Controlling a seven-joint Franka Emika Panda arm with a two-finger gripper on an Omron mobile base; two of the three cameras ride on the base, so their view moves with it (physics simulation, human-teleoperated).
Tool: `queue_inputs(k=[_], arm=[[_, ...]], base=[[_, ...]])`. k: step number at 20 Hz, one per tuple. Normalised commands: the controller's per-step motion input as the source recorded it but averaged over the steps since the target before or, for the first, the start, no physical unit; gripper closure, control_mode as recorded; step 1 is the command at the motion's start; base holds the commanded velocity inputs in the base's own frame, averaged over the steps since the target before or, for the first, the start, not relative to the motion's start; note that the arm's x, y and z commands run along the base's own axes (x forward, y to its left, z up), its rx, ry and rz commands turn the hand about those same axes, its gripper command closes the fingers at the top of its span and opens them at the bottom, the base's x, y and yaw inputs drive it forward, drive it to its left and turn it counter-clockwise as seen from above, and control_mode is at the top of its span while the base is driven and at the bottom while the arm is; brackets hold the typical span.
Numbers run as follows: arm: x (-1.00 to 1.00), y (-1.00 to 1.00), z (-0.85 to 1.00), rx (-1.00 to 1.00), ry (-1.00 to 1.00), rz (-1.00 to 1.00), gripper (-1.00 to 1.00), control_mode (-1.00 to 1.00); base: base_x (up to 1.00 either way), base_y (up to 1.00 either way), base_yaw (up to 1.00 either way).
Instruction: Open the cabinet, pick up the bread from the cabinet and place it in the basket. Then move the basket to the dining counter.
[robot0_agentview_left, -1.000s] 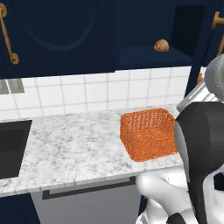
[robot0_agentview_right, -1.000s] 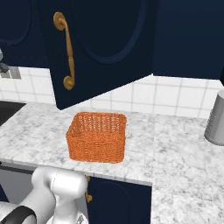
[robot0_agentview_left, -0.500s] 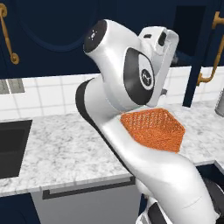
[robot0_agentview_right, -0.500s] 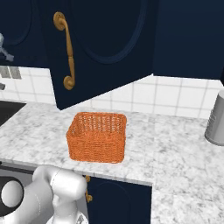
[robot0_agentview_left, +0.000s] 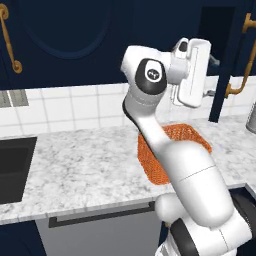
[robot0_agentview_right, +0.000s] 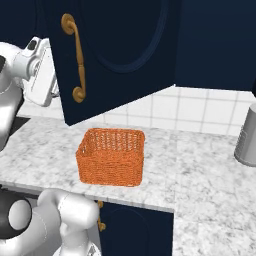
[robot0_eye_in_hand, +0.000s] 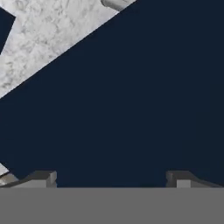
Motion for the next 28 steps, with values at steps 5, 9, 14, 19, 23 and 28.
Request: queue_inputs(k=[5, 9, 14, 19, 23, 28], arm=[[-0.1, -1.0, 0.11, 0.05, -0.02, -0.38, -1.0, -1.0], [-0.26, -1.0, -0.06, 0.34, -0.06, -0.06, -1.0, -1.0], [0.0, -1.0, -0.2, 0.34, -0.12, 0.08, -1.0, -1.0], [-0.21, 0.35, -0.12, 0.08, -0.27, 0.09, -1.0, -1.0], [0.0, 1.0, -0.45, 0.19, -0.21, -0.04, -1.0, -1.0], [-0.05, 0.73, -0.92, 0.55, -0.21, 0.0, -1.0, -1.0]], base=[[0.0, 0.0, 0.0], [0.0, 0.0, 0.0], [0.0, 0.0, 0.0], [0.0, 0.0, 0.0], [0.0, 0.0, 0.0], [0.0, 0.0, 0.0]])
